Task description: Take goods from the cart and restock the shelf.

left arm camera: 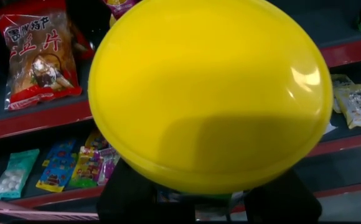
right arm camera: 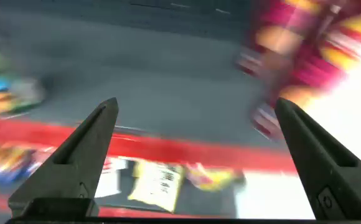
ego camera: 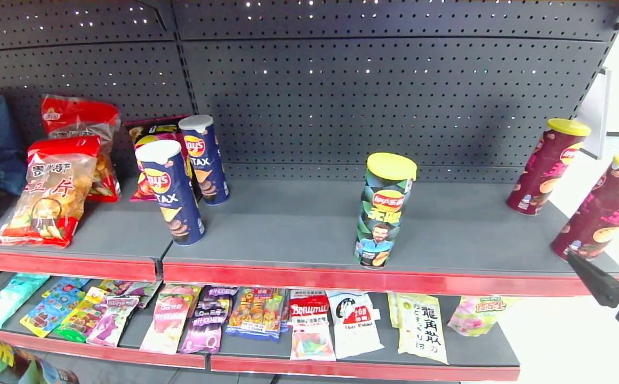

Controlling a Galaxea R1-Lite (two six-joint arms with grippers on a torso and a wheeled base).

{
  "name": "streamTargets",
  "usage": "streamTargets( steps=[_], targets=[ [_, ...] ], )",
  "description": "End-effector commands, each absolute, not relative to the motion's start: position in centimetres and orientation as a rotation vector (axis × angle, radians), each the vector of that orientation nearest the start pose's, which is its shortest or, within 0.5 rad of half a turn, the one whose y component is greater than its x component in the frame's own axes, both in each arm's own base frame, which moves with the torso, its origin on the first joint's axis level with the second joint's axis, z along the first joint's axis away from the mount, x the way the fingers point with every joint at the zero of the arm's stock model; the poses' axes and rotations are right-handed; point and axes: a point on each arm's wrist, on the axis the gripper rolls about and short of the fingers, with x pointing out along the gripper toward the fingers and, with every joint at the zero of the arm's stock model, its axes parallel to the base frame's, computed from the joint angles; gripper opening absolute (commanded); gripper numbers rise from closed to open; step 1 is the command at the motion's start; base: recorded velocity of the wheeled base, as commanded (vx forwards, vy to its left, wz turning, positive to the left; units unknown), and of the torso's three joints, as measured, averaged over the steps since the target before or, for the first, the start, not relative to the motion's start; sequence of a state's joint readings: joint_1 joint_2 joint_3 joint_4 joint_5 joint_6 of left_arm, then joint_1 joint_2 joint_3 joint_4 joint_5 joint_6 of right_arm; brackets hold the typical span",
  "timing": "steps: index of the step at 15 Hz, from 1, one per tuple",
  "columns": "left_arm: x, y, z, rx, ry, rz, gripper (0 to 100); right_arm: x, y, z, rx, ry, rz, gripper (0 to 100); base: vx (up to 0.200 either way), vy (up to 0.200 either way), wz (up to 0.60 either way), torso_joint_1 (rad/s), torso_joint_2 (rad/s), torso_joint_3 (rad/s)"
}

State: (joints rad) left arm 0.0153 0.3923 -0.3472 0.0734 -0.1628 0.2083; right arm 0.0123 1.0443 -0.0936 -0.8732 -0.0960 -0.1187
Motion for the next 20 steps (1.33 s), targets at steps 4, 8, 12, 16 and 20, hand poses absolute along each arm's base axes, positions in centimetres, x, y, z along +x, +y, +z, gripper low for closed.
streamTargets(
  steps=[4, 8, 12, 16, 20],
  targets=[
    [1.1, -0.5, 18.5, 0.159, 0.113, -0.212, 0, 9.2, 0.4, 15.1, -0.085, 0.007, 0.197, 100, 0.0, 0.0, 0.0, 0.0, 0.0, 0.0],
    [0.9, -0.5, 18.4, 0.153, 0.1, -0.232, 0, 3.0, 0.1, 13.2, -0.175, -0.034, 0.06, 100, 0.0, 0.0, 0.0, 0.0, 0.0, 0.0],
    [1.8, -0.5, 19.1, 0.147, 0.119, -0.255, 0, -2.8, 0.1, 8.4, -0.151, 0.024, 0.053, 100, 0.0, 0.0, 0.0, 0.0, 0.0, 0.0],
    [2.5, -0.5, 19.1, 0.141, 0.156, -0.262, 0, -2.9, 0.0, 8.5, -0.147, 0.029, 0.028, 100, 0.0, 0.0, 0.0, 0.0, 0.0, 0.0],
    [3.8, -0.5, 19.5, 0.143, 0.145, -0.263, 0, -2.7, 0.0, 8.3, -0.048, 0.023, 0.007, 100, 0.0, 0.0, 0.0, 0.0, 0.0, 0.0]
  ],
)
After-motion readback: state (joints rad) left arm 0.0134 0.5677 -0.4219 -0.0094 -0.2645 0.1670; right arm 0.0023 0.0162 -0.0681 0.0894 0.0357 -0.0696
